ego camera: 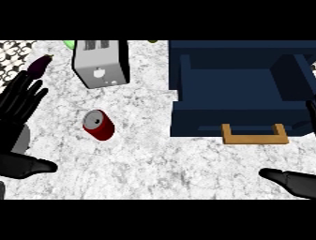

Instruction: Pick up the can, place it into the drawer and close the drawer

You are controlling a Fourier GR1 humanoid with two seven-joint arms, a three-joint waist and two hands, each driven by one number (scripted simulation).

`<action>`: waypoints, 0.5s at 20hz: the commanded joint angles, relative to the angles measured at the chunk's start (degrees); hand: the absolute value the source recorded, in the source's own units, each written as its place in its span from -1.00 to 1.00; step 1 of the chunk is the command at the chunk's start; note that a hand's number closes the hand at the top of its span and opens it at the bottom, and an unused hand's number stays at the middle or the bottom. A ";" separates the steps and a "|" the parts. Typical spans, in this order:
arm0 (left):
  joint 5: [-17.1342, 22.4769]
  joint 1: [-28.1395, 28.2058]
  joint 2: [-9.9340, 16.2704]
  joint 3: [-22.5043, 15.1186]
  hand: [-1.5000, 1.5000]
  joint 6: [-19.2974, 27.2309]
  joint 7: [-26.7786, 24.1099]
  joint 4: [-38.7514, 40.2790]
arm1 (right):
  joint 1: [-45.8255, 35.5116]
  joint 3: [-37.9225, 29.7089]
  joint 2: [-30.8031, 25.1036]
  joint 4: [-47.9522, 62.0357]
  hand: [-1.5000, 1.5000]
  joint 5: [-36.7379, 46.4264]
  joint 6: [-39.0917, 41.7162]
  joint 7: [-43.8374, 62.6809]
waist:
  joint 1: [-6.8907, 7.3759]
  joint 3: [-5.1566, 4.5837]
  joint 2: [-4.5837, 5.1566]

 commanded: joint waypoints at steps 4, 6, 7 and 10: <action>-5.97 3.14 -4.00 -3.85 -1.00 -0.91 -5.56 5.31 | -3.24 -1.32 -1.17 -2.31 -1.00 -0.12 -1.19 4.59 | 0.15 -0.03 0.01; -8.96 -1.71 -4.38 -3.96 -1.00 -0.99 -10.28 14.10 | 1.69 -2.20 -0.42 -2.39 -1.00 -1.43 0.85 0.43 | -0.23 -0.02 0.04; -9.35 0.61 -4.81 -4.80 -1.00 -0.05 -7.97 9.64 | 2.24 2.65 3.43 -0.08 -1.00 3.74 -1.34 -3.67 | 0.04 -0.01 0.01; -12.43 3.68 -6.94 -6.43 -1.00 0.62 -12.39 10.82 | 7.26 -2.24 0.14 -4.10 -1.00 -1.63 3.50 -3.07 | -0.09 -0.01 -0.03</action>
